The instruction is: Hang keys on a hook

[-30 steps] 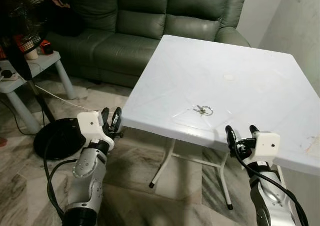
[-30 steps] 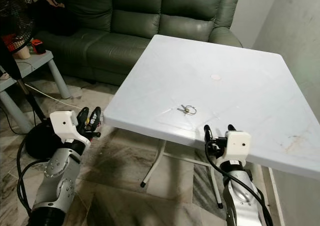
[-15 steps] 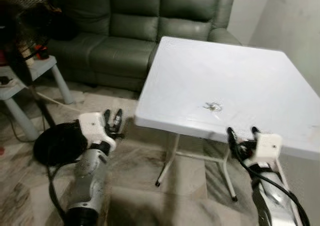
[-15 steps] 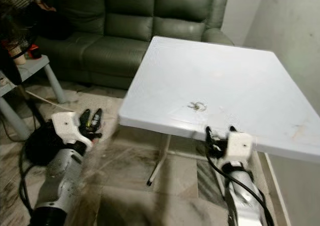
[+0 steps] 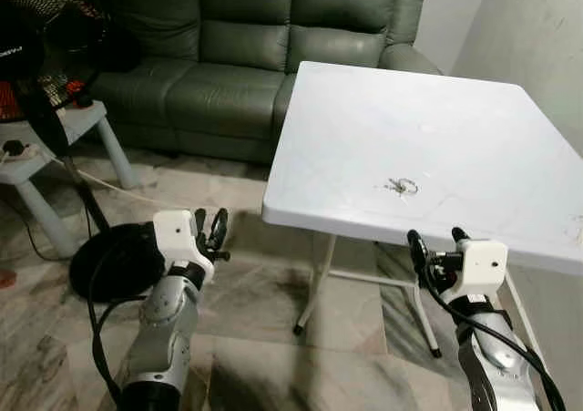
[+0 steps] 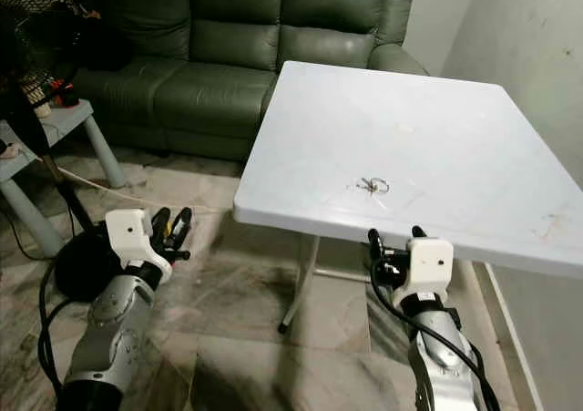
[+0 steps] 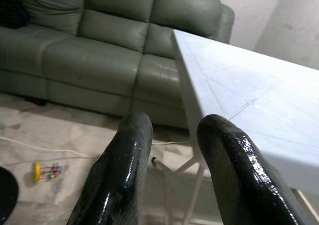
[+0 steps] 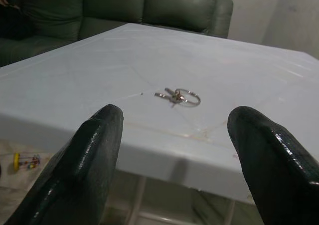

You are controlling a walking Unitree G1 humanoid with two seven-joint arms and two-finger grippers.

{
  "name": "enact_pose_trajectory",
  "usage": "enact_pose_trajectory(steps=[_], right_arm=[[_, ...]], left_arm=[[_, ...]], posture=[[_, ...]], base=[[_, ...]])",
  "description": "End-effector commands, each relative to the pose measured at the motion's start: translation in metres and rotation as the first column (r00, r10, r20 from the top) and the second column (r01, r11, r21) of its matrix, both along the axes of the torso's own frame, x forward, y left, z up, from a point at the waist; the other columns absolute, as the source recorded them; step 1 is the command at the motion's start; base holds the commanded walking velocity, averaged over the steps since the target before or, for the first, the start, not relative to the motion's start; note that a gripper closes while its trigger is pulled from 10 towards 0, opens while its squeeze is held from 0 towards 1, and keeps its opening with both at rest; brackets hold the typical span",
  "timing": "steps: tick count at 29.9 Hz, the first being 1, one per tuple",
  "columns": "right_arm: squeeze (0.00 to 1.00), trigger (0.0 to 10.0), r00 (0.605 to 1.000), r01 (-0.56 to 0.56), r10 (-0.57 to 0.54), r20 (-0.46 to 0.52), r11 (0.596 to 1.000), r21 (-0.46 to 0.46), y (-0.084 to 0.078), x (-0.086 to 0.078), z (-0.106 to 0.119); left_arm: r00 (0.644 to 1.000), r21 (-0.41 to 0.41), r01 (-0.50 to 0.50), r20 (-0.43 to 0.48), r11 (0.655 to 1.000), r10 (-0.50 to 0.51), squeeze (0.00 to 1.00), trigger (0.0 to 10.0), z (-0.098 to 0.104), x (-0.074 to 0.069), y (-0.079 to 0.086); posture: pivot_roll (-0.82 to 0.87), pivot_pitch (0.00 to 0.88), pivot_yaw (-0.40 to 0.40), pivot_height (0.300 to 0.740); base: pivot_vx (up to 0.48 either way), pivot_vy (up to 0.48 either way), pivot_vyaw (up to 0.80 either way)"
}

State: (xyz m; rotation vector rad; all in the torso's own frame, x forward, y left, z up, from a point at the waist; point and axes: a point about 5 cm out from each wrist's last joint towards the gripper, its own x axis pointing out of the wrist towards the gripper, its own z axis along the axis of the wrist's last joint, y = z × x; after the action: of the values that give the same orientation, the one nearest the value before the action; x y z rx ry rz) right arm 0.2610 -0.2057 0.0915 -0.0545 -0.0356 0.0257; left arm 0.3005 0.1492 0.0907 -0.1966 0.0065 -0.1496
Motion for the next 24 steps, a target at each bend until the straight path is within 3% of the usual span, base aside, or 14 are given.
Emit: enact_pose_trajectory(steps=[1,15,24], right_arm=[[0.00,10.0,1.000,-0.014,0.014,0.010,1.000,-0.009,0.0014,0.0020,0.0050],[0.00,10.0,1.000,-0.026,0.026,0.004,1.000,-0.012,0.0020,0.0017,0.0041],[0.00,10.0,0.996,-0.090,0.089,-0.014,0.995,-0.037,0.0077,0.0026,0.0042]], left_arm=[[1.000,0.008,0.008,0.003,1.000,-0.008,0.00,10.0,0.0029,0.0009,-0.0013],[1.000,0.007,0.018,-0.007,1.000,-0.018,0.00,10.0,0.0016,0.0009,-0.0046],[1.000,0.025,0.022,0.020,0.999,-0.022,0.00,10.0,0.0039,0.0001,-0.0110]], posture=[[0.07,0.000,-0.053,0.740],[0.07,0.000,-0.051,0.740],[0.07,0.000,-0.054,0.740]], base=[[0.480,0.000,0.00],[0.480,0.000,0.00],[0.062,0.000,0.00]])
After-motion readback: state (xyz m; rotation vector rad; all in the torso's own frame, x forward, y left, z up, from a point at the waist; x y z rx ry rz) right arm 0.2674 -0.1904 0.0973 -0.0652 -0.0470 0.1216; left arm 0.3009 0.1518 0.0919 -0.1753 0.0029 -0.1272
